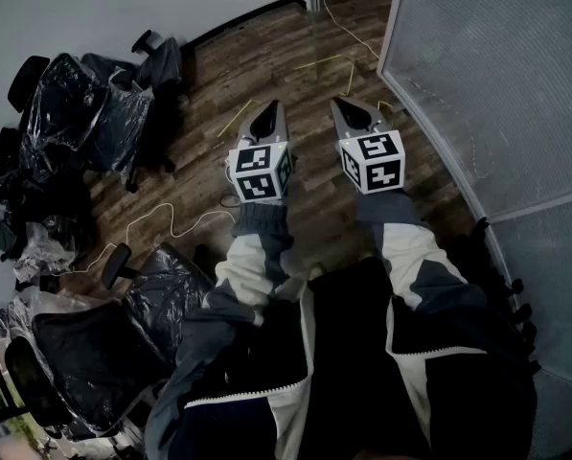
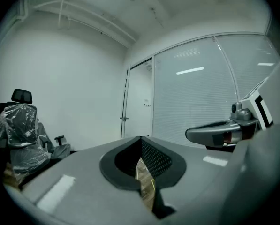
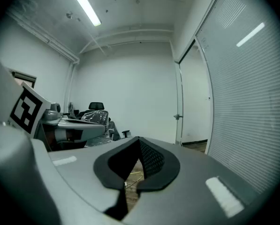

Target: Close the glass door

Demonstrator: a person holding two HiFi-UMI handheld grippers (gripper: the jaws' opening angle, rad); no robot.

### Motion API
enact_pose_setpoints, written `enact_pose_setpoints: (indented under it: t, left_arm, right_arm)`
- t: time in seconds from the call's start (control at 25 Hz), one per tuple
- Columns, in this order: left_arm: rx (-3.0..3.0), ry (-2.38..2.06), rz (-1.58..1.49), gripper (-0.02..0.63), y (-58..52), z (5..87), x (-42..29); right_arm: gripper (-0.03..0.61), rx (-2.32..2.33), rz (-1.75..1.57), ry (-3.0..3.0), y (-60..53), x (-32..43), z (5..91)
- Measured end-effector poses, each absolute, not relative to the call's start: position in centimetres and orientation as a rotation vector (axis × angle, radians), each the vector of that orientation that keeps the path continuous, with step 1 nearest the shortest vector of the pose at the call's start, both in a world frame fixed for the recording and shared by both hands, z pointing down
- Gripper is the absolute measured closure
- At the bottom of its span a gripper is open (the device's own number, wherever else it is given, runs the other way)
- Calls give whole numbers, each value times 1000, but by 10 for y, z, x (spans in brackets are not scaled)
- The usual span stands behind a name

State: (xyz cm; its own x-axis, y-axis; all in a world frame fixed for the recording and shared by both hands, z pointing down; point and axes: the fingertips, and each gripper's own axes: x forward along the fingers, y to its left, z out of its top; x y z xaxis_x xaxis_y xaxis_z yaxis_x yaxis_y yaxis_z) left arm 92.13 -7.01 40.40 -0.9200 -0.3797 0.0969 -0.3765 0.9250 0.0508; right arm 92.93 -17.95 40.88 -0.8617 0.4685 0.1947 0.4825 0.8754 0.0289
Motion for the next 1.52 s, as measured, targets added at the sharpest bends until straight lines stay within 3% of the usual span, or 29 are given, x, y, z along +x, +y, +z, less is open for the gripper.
enact_pose_setpoints:
  t: [0.88, 1.52]
  left_arm:
    - [399, -2997, -71, 611, -170, 394, 884]
    - [347, -2991, -56, 611, -165, 399, 845]
  right_arm:
    - [574, -1031, -49, -2783, -265, 882, 402]
    - [572, -1147, 21, -2720, -261, 847, 413]
